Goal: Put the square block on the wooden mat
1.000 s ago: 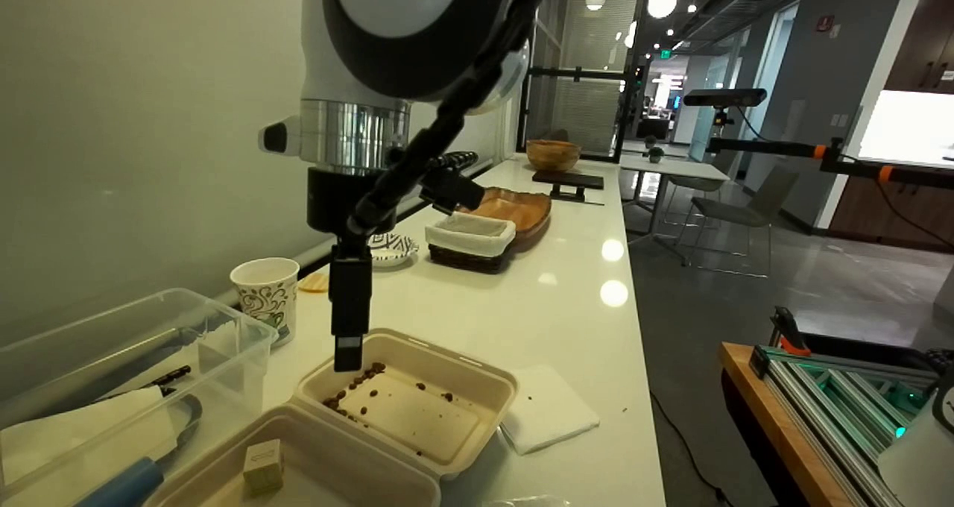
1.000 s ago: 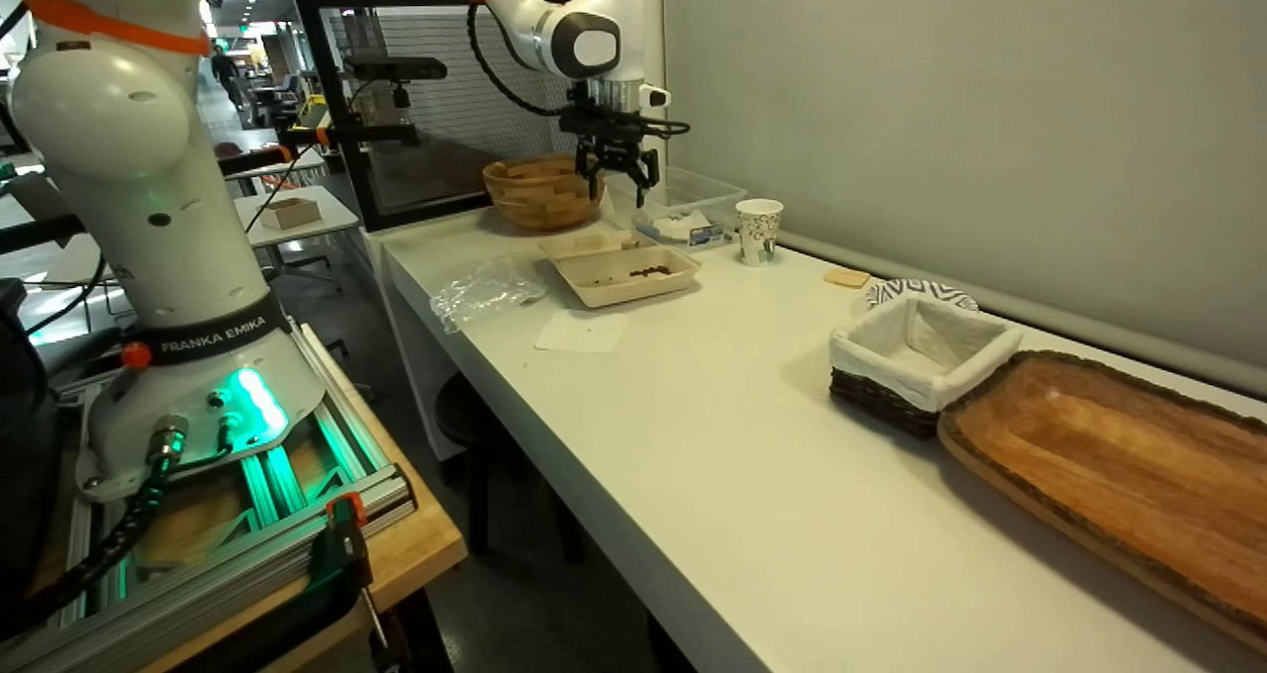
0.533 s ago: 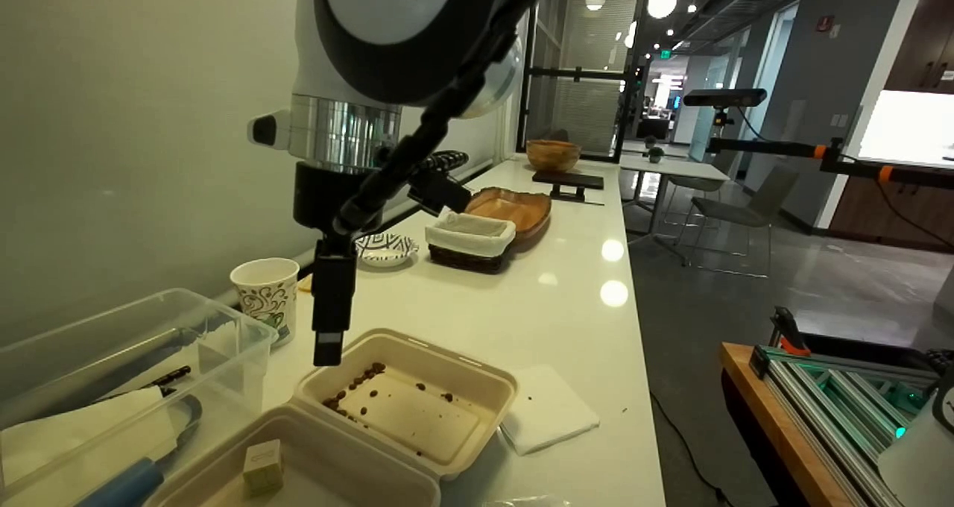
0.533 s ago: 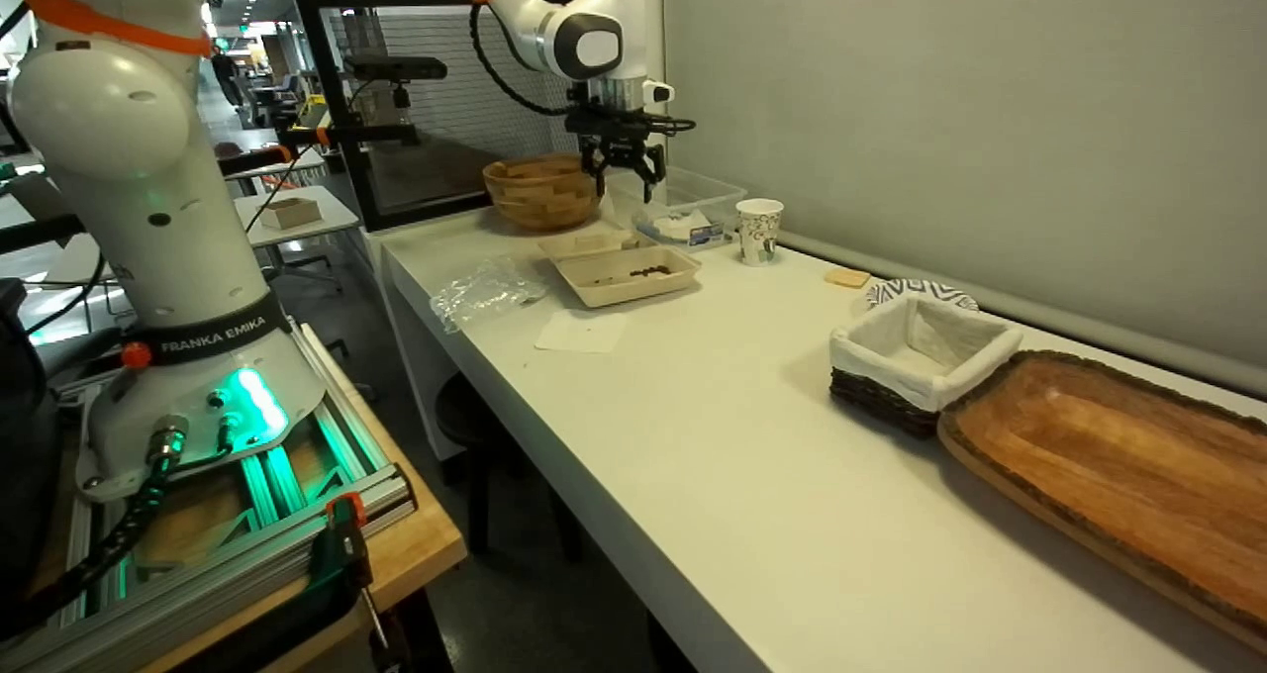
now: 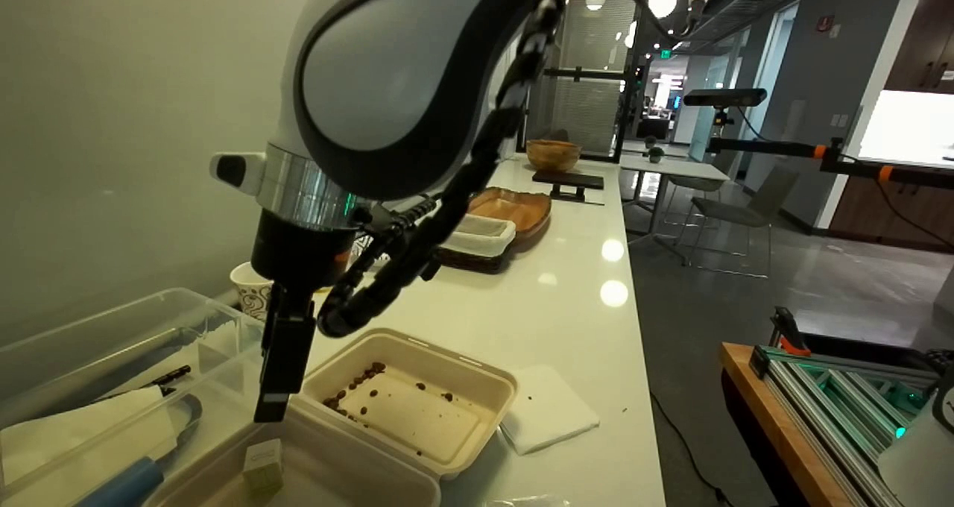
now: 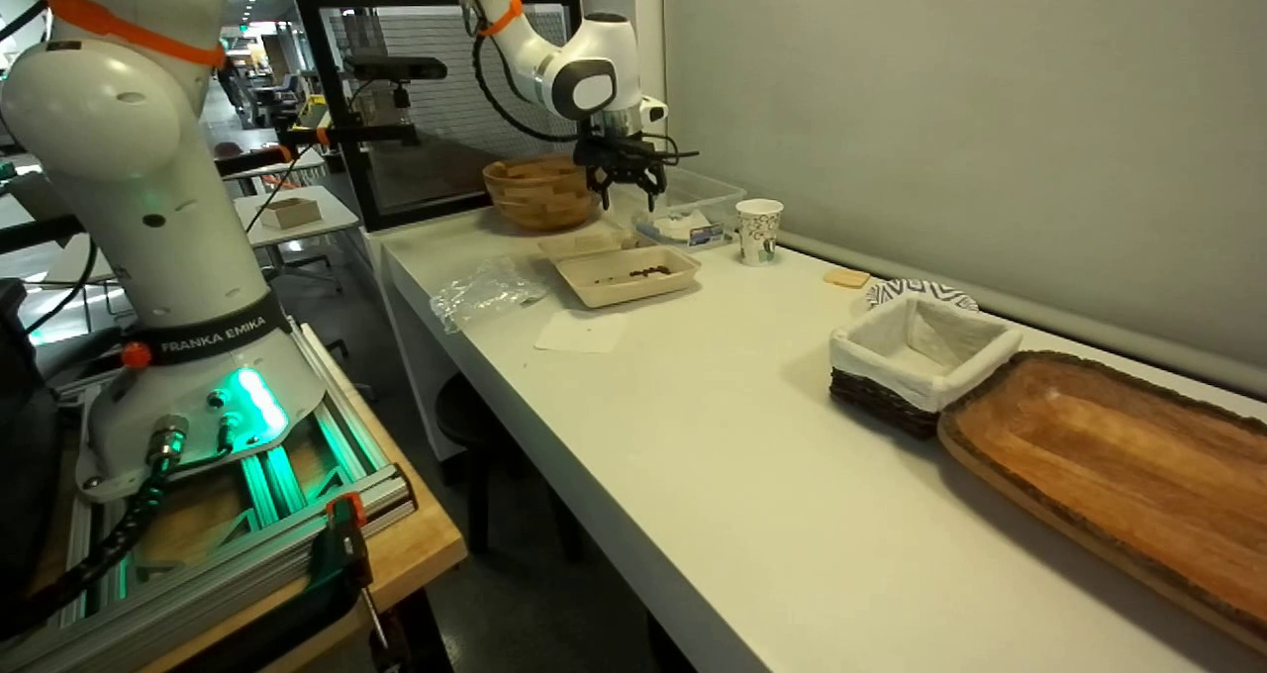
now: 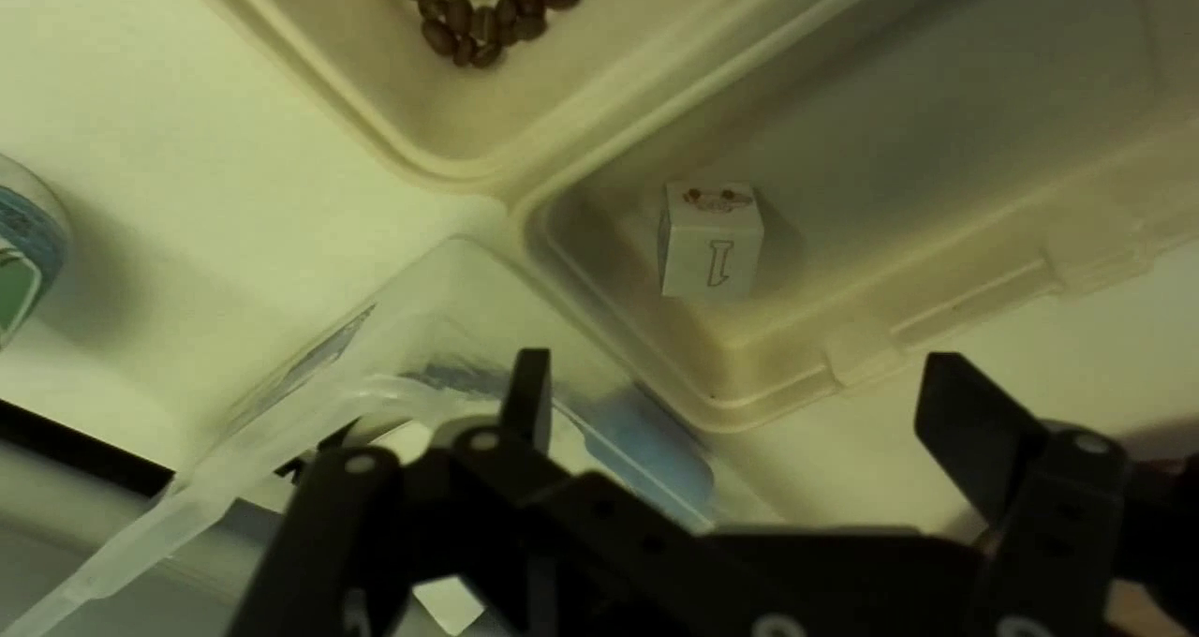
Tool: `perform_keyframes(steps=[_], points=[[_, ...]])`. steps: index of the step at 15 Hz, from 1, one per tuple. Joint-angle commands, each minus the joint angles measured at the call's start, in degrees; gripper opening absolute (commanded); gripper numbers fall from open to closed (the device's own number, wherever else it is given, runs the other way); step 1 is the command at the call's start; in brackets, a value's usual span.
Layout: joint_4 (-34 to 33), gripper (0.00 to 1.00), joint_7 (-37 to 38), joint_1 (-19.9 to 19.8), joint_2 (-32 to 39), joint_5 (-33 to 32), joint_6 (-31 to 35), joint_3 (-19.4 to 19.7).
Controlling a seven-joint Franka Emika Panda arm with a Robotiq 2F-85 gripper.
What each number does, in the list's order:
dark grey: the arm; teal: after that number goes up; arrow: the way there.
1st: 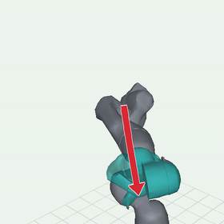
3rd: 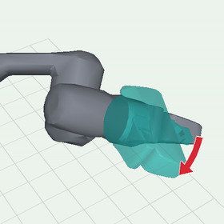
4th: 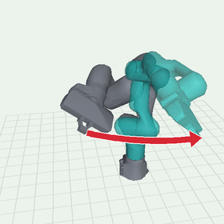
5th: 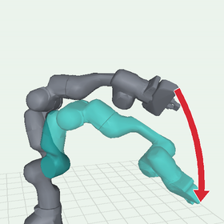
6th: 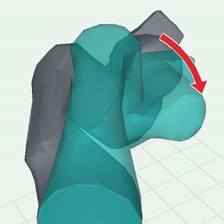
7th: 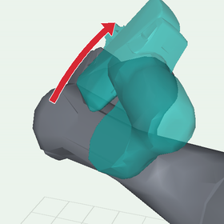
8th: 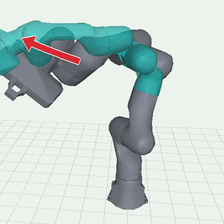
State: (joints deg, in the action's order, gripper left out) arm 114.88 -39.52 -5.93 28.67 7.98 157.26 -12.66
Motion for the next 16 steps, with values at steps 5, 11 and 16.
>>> perform_keyframes(steps=[5,11,16], points=[[-2.33,1.00,-0.01,-4.15,7.27,0.80,7.02,-5.78],[-2.50,0.97,0.95,-6.68,10.18,-0.42,10.94,-8.70],[-1.51,0.98,2.10,-7.34,9.89,-1.19,12.16,-9.60]])
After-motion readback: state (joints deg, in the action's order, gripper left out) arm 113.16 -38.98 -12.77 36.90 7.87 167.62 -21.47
